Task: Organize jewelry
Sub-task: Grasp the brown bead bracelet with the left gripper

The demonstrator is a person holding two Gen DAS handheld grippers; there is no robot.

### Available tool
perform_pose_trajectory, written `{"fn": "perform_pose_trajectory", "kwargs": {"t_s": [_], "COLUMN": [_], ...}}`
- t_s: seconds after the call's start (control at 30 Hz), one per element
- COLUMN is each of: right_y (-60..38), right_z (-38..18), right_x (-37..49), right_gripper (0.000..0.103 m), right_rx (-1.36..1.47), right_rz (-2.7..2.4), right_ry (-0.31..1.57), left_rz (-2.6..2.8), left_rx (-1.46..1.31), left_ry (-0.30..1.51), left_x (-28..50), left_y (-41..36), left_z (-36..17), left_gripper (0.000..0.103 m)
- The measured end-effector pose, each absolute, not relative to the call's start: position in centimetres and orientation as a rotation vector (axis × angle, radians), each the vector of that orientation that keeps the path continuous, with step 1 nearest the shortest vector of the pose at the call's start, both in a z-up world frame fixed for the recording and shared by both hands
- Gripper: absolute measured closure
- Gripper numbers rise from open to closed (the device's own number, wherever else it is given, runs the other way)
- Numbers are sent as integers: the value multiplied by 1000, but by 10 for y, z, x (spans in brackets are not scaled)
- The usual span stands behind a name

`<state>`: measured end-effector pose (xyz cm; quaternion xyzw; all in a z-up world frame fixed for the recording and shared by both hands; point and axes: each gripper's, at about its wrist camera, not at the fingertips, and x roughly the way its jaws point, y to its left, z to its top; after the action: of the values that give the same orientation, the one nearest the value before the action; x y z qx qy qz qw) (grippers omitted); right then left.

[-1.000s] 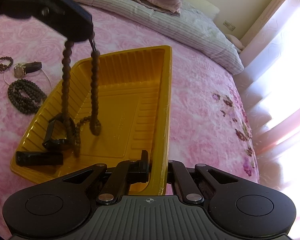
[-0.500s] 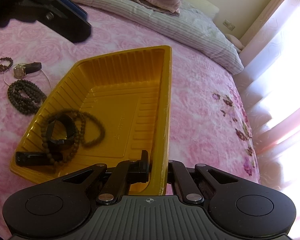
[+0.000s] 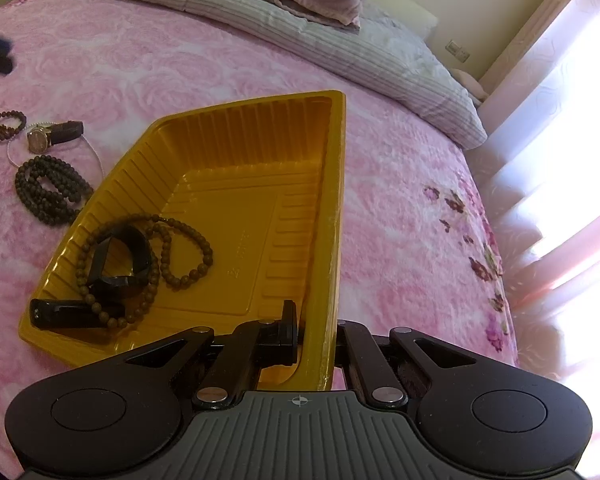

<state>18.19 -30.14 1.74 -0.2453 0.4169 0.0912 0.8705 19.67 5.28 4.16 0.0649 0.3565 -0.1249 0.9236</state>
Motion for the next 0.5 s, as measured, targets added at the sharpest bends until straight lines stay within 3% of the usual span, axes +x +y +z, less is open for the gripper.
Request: {"fn": "perform_pose_trajectory", "kwargs": {"t_s": [0.27, 0.5], "right_y": [-301, -300], "right_z": [16, 15], "right_x": [182, 183], "right_gripper": [99, 99], "right_rx": [-525, -527], "right_rz": [186, 177], "right_ry": [880, 888], "left_rz": [-177, -318], "left_rx": [197, 460], "left_ry": [744, 705], "left_x": [174, 159], "left_y": [107, 79], "left_z": [-10, -36], "left_gripper": [68, 69]}}
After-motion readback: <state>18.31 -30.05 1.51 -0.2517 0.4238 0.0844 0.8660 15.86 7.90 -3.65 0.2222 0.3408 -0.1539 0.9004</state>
